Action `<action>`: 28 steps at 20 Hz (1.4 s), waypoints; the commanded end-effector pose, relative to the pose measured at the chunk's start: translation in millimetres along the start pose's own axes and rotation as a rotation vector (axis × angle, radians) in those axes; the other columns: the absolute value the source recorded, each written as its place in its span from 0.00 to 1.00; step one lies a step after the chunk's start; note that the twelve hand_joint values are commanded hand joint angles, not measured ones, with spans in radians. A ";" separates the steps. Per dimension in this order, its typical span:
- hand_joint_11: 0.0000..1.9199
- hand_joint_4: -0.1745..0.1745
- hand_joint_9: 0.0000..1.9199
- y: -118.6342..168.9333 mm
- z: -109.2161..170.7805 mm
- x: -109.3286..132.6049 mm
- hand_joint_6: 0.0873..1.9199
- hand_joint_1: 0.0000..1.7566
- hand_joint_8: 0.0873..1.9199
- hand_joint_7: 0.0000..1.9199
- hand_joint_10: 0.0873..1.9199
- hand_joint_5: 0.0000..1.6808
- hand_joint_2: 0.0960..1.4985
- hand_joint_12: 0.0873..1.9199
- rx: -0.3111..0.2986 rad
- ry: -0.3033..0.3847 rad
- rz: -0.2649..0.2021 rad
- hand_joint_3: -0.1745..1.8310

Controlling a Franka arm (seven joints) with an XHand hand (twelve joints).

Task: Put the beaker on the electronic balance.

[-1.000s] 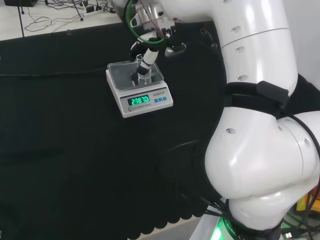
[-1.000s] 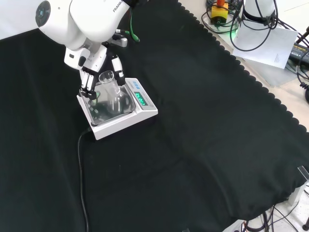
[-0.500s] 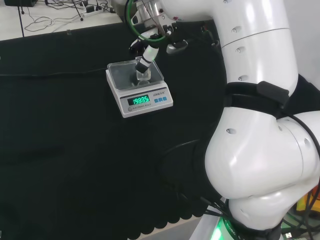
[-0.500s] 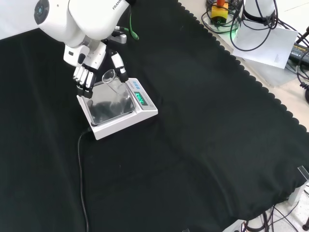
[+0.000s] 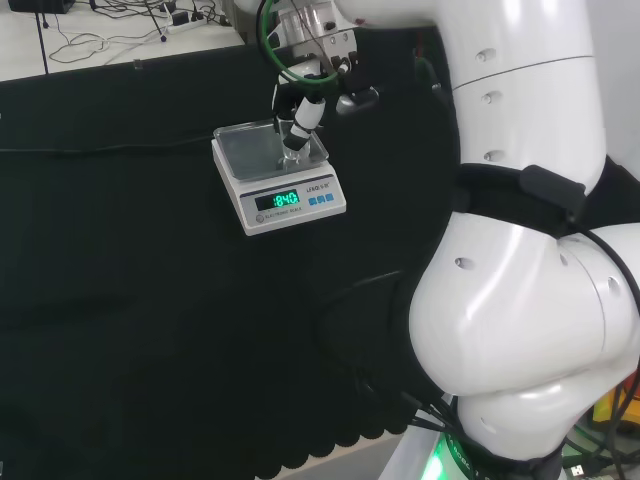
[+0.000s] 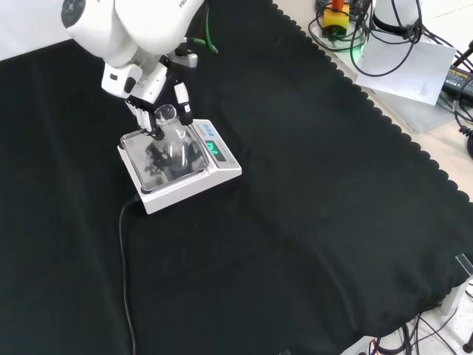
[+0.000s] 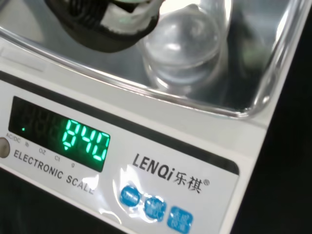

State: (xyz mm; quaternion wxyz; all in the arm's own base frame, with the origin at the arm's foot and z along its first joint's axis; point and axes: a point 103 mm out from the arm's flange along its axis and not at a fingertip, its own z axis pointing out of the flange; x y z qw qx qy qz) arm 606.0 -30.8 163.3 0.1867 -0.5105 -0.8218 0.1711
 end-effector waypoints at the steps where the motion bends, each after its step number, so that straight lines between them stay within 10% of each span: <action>1: 0.80 0.73 0.80 0.2 -8.9 4.9 0.04 0.66 0.25 0.70 0.21 0.88 0.49 0.38 -0.138 -0.007 -0.006 0.24; 3: 0.81 0.73 0.82 3.1 -7.1 6.7 0.02 0.66 0.23 0.72 0.19 0.90 0.44 0.37 -0.171 -0.004 -0.001 0.31; 8: 0.84 0.32 0.84 11.7 -2.0 12.3 0.03 0.68 0.21 0.75 0.17 0.91 0.39 0.34 -0.232 0.017 -0.001 0.37; 12: 0.83 0.17 0.84 16.4 -0.1 15.2 0.04 0.69 0.20 0.75 0.17 0.90 0.38 0.33 -0.241 0.027 -0.006 0.38; 28: 0.83 0.03 0.84 13.1 11.6 17.6 0.06 0.69 0.20 0.75 0.17 0.89 0.37 0.32 -0.285 -0.036 0.030 0.40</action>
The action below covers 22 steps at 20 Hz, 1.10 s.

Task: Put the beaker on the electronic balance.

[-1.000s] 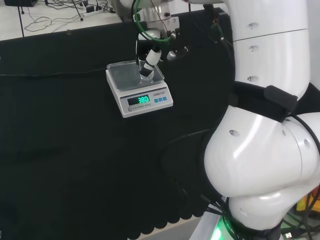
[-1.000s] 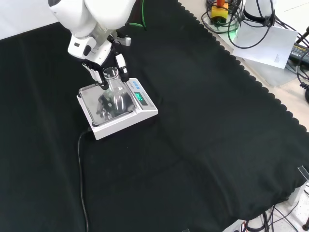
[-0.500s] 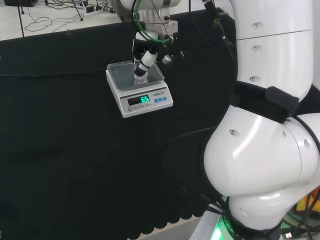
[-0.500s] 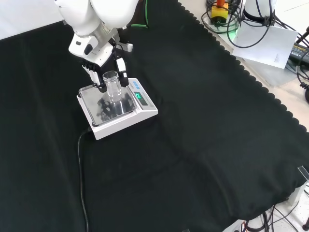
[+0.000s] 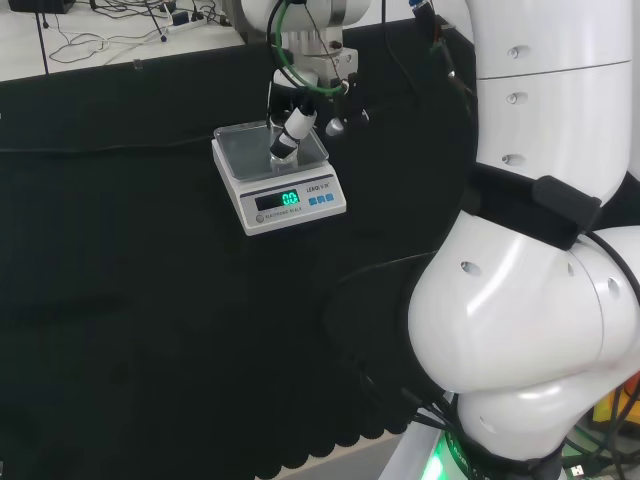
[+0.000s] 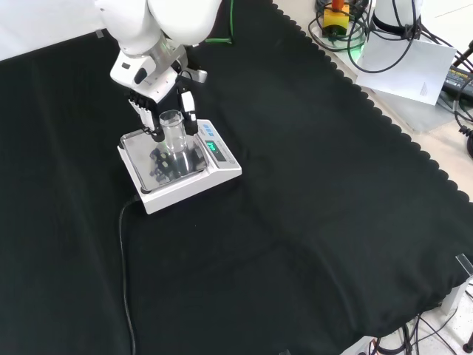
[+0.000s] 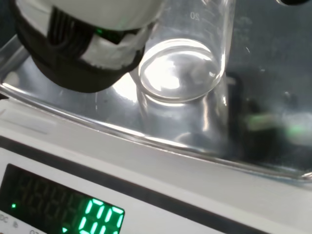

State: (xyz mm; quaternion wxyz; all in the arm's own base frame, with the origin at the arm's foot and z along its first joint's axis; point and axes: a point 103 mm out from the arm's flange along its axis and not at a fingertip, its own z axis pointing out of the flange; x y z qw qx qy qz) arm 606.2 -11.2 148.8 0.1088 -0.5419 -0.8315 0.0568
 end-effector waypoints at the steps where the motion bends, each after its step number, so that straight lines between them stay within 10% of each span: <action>1: 0.83 0.03 0.84 -2.6 0.3 2.0 0.06 0.69 0.20 0.75 0.17 0.89 0.37 0.32 0.004 -0.032 -0.002 0.40; 4: 0.82 0.13 0.84 -1.6 0.7 1.3 0.08 0.65 0.22 0.74 0.19 0.88 0.34 0.35 0.060 -0.024 -0.007 0.39; 7: 0.72 0.03 0.75 -0.1 1.7 0.7 0.33 0.55 0.36 0.60 0.30 0.68 0.32 0.45 0.109 -0.022 -0.008 0.32; 11: 0.59 0.13 0.60 1.2 3.1 -0.2 0.59 0.43 0.43 0.43 0.42 0.38 0.33 0.57 0.143 -0.023 -0.002 0.25; 22: 0.35 0.33 0.30 2.5 6.6 0.1 0.44 0.26 0.40 0.17 0.48 0.21 0.35 0.71 0.238 -0.067 -0.005 0.16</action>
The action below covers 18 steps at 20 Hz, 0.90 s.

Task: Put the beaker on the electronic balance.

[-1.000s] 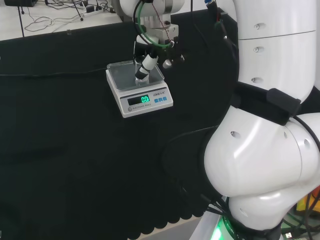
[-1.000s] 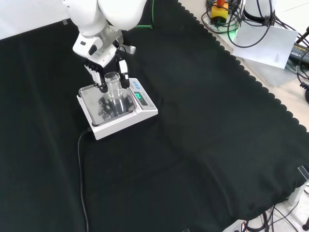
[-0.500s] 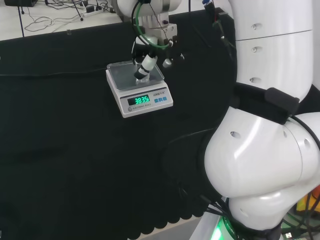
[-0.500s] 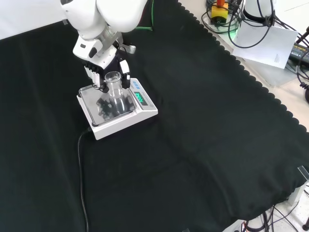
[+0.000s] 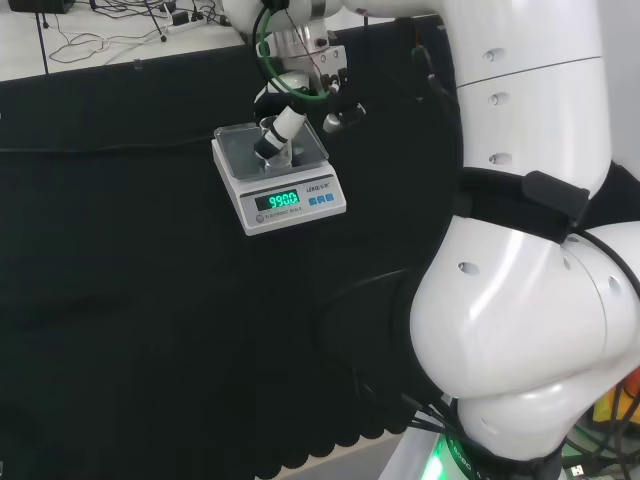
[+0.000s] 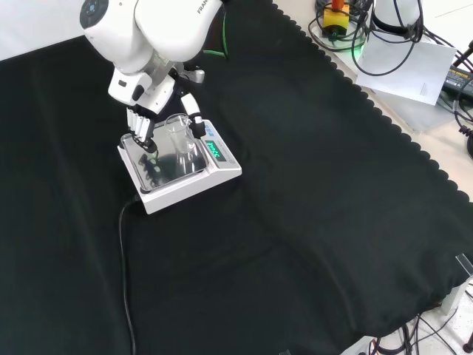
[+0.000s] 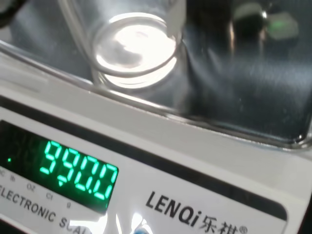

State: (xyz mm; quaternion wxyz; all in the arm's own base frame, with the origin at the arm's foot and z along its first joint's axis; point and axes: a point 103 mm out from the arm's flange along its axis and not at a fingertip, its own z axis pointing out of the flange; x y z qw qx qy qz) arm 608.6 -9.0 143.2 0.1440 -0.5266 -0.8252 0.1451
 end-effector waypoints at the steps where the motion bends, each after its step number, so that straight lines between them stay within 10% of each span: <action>1: 0.31 0.35 0.23 -1.6 2.1 -0.4 0.40 0.25 0.39 0.12 0.46 0.18 0.35 0.72 0.061 -0.036 -0.001 0.15; 6: 0.03 0.43 0.01 -5.9 -4.3 -4.4 0.17 0.24 0.26 0.00 0.36 0.13 0.36 0.76 0.102 0.013 -0.029 0.12; 18: 0.00 0.44 0.00 -19.3 -23.9 -5.3 0.06 0.24 0.22 0.00 0.32 0.16 0.37 0.71 0.060 -0.022 -0.014 0.10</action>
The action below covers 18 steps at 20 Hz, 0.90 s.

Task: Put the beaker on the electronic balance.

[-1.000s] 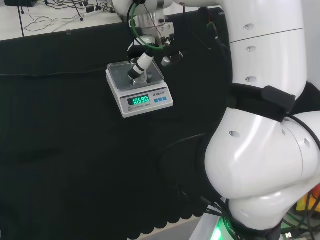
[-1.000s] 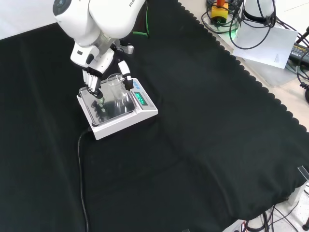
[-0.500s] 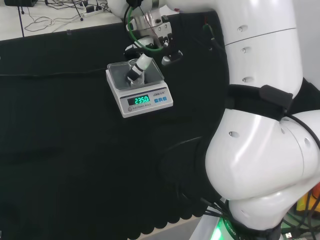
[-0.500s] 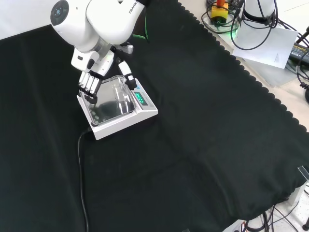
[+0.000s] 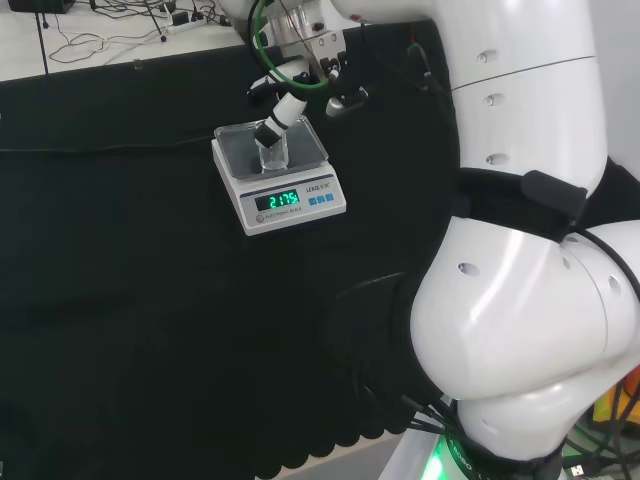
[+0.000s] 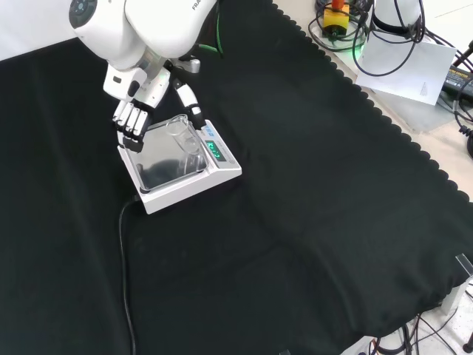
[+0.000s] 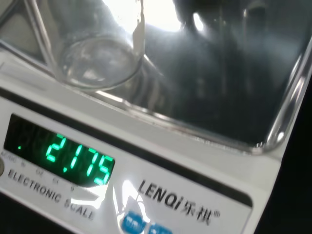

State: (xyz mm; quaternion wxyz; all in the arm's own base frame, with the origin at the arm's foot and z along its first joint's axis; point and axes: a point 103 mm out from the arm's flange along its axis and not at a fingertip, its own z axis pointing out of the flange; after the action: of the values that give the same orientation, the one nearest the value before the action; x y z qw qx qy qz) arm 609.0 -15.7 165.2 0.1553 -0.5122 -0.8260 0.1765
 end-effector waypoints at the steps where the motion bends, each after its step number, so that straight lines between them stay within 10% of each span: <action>1: 0.00 0.44 0.00 -9.3 -4.4 -1.6 0.06 0.24 0.23 0.00 0.32 0.17 0.37 0.70 -0.011 -0.002 0.006 0.10; 12: 0.00 0.44 0.00 -24.7 -19.5 -4.5 0.04 0.25 0.25 0.00 0.35 0.19 0.38 0.70 -0.035 -0.040 0.016 0.10; 18: 0.00 0.45 0.00 -78.5 -67.8 -6.6 0.03 0.25 0.26 0.00 0.38 0.20 0.39 0.70 -0.033 -0.123 0.059 0.10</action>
State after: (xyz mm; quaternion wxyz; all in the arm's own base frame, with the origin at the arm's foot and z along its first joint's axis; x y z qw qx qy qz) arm 598.7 -28.7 206.8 0.1176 -0.5194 -0.8273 0.1787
